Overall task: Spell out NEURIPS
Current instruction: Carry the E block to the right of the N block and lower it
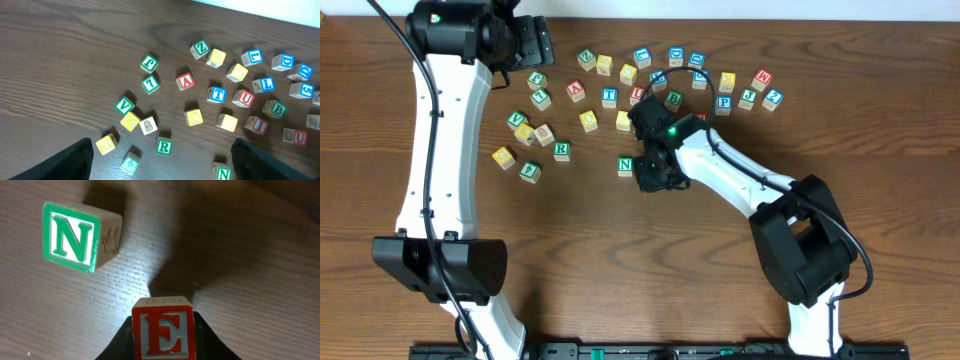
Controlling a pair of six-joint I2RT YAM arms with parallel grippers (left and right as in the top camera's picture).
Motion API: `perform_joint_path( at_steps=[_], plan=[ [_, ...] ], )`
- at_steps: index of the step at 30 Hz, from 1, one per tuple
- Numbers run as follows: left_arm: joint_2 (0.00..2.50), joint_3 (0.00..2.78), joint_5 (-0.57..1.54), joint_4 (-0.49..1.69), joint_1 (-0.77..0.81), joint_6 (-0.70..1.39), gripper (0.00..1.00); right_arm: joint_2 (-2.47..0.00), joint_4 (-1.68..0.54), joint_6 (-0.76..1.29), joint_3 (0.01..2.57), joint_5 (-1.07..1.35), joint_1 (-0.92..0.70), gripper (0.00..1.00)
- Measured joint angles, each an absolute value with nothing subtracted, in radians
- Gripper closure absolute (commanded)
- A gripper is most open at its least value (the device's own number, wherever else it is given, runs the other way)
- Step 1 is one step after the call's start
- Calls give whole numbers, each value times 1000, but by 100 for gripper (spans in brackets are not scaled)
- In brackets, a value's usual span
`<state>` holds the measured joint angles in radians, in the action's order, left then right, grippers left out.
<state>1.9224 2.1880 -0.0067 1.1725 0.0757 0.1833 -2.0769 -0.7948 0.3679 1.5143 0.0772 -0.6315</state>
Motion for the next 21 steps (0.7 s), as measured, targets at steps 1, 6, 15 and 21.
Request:
perform_joint_path(
  at_steps=[1,6,15,21],
  plan=[
    [1922,2188,-6,1172,76,183,13,-2077,-785,377,1514,66,-634,88],
    [1922,2188,-6,1172,76,183,13,-2077,-761,438,1514,6,-648,87],
    [1922,2188,-6,1172,76,183,13,-2087,-691,505,1514,-42,-651,87],
    [1922,2188,-6,1172,76,183,13,-2107,-689,519,1513,-46,-651,85]
  ],
)
